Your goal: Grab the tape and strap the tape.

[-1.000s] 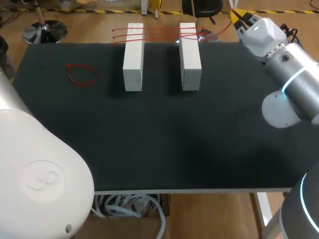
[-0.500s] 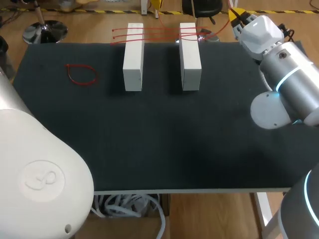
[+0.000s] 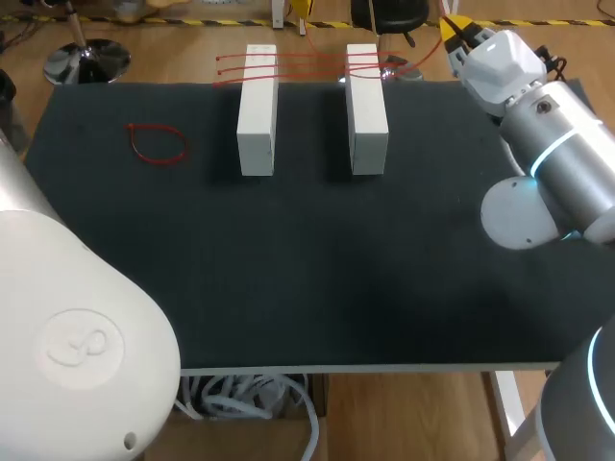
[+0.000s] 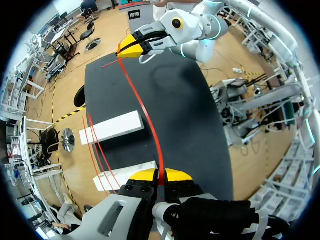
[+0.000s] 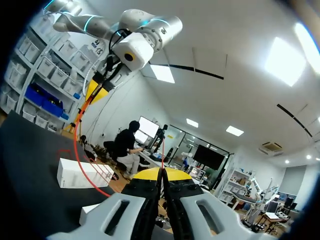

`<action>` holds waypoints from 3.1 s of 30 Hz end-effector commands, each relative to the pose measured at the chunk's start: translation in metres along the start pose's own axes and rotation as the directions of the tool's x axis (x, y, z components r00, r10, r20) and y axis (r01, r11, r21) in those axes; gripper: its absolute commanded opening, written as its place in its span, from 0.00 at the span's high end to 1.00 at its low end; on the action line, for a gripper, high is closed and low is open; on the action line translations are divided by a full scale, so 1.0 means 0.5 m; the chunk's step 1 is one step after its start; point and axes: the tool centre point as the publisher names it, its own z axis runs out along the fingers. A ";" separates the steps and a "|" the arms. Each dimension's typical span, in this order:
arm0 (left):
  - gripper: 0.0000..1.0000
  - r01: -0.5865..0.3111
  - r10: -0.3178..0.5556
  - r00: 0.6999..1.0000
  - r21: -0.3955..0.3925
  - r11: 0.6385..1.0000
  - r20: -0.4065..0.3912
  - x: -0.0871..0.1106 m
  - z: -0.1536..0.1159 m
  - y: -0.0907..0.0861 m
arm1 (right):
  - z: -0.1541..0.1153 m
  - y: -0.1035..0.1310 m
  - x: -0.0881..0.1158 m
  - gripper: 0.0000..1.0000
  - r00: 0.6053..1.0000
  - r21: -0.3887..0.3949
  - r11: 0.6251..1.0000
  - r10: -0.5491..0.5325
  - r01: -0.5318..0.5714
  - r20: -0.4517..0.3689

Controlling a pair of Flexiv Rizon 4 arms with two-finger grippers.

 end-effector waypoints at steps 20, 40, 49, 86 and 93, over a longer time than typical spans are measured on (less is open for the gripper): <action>1.00 -0.001 0.001 1.000 -0.003 1.000 0.000 0.001 -0.002 0.000 | 0.037 0.066 0.019 1.00 0.957 0.089 0.954 -0.278 0.285 -0.083; 1.00 -0.001 0.001 1.000 -0.003 1.000 0.000 0.001 -0.002 0.000 | 0.057 0.123 0.065 1.00 0.774 0.192 0.750 -0.607 0.633 -0.179; 1.00 -0.001 0.001 1.000 -0.003 1.000 0.000 0.001 -0.002 0.000 | 0.070 0.149 0.107 1.00 0.722 0.191 0.696 -0.669 0.692 -0.179; 1.00 -0.001 0.001 1.000 -0.003 1.000 0.000 0.001 -0.002 0.000 | 0.077 0.161 0.172 1.00 0.522 0.560 0.401 -0.851 0.725 -0.066; 1.00 -0.001 0.001 1.000 -0.003 1.000 0.000 0.001 -0.002 0.000 | 0.097 0.176 0.197 1.00 0.512 0.548 0.401 -0.857 0.734 -0.059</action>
